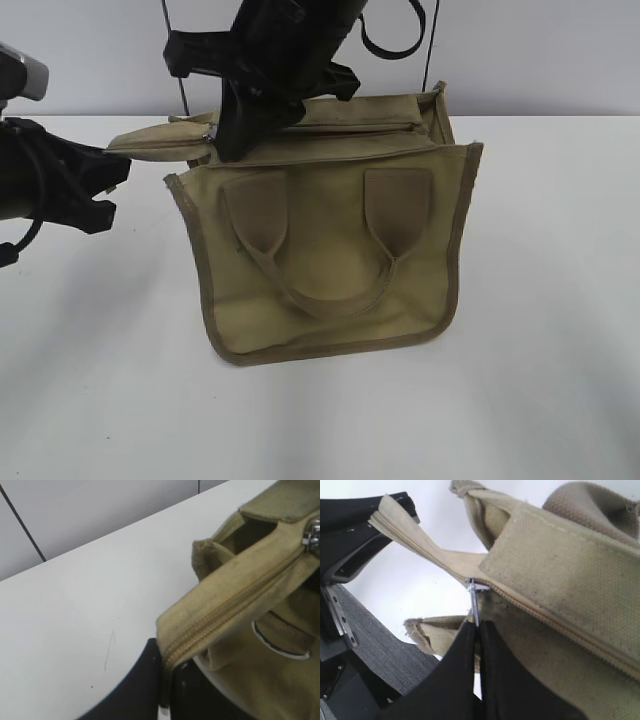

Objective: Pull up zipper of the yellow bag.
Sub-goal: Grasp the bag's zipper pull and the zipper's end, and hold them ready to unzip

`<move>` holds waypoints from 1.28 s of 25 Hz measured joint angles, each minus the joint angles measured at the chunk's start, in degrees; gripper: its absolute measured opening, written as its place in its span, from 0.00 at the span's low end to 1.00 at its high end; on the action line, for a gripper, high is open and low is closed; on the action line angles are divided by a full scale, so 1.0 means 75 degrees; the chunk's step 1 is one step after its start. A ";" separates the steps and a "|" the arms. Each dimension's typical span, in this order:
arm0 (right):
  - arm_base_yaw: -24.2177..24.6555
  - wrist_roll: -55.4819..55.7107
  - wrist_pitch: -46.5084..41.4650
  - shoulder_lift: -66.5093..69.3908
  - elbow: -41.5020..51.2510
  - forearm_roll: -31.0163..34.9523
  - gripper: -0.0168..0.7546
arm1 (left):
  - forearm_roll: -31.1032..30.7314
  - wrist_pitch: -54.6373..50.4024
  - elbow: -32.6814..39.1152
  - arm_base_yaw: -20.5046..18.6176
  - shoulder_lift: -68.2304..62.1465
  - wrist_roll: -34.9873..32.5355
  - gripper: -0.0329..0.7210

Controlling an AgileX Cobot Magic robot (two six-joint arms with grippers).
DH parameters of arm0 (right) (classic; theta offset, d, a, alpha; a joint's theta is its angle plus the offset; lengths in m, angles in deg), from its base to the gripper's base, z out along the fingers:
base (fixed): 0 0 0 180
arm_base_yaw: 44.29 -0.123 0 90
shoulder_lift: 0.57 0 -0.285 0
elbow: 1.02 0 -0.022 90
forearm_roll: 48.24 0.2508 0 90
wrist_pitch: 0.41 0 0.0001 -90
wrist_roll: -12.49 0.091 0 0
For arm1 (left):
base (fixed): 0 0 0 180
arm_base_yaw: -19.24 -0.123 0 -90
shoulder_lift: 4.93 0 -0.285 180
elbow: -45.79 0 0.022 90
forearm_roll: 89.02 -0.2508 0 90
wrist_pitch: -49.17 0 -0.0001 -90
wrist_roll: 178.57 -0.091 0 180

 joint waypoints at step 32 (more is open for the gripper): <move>-0.0007 0.1535 -0.0181 -0.0359 0.0000 0.0559 0.00 | 0.0008 -0.0122 -0.0009 0.0013 0.0190 0.0000 0.04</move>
